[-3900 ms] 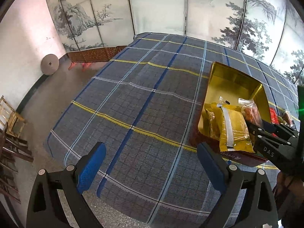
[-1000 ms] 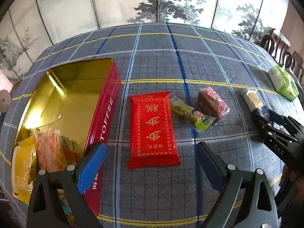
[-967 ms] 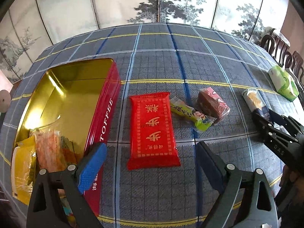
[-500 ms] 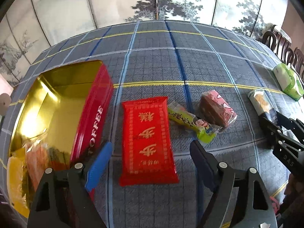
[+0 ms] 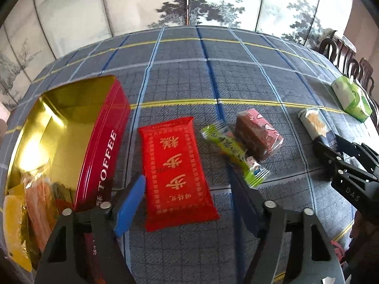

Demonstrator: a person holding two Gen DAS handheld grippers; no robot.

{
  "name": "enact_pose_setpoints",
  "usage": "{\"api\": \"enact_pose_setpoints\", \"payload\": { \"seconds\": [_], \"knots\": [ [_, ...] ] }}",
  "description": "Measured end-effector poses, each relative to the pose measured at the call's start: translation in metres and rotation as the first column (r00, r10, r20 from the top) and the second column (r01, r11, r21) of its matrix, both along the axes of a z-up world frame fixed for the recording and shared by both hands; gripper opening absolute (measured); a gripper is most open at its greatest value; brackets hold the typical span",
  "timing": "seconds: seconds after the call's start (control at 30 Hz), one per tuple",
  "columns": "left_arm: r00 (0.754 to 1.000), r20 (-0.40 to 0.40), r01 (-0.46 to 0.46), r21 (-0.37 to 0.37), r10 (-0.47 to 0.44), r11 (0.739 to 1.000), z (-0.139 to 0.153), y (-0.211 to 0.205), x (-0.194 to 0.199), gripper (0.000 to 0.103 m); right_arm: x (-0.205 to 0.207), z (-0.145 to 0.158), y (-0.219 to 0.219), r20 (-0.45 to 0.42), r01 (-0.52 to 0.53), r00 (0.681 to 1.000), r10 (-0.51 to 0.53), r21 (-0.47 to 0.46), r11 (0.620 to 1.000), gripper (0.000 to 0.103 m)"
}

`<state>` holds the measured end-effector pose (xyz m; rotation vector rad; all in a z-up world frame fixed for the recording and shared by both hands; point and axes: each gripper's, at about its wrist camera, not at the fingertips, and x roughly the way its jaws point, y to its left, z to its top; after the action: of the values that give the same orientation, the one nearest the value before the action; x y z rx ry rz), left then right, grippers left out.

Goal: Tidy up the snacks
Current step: 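Grasp the red packet with the left gripper while the right holds the cracker pack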

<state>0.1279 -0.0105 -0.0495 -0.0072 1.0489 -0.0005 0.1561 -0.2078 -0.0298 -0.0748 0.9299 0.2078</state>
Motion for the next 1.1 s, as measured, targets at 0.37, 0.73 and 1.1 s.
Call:
{"api": "enact_pose_setpoints", "payload": {
  "seconds": [0.37,0.73,1.1],
  "knots": [
    [0.996,-0.036,-0.082,0.008,0.082,0.997,-0.008,0.001,0.01,0.064,0.0,0.0,-0.005,-0.004,0.008,1.0,-0.008,0.06,0.998,0.053],
    [0.996,-0.025,-0.089,0.013,0.089,0.996,-0.006,-0.001,0.011,0.044,0.001,0.0,-0.009,-0.005,0.009,1.0,-0.008,0.076,0.997,0.053],
    [0.999,-0.034,-0.041,0.018,0.042,0.999,-0.004,-0.007,-0.005,0.041,0.001,0.0,-0.005,-0.003,0.006,1.0,-0.006,0.035,0.999,0.053]
  ]
}}
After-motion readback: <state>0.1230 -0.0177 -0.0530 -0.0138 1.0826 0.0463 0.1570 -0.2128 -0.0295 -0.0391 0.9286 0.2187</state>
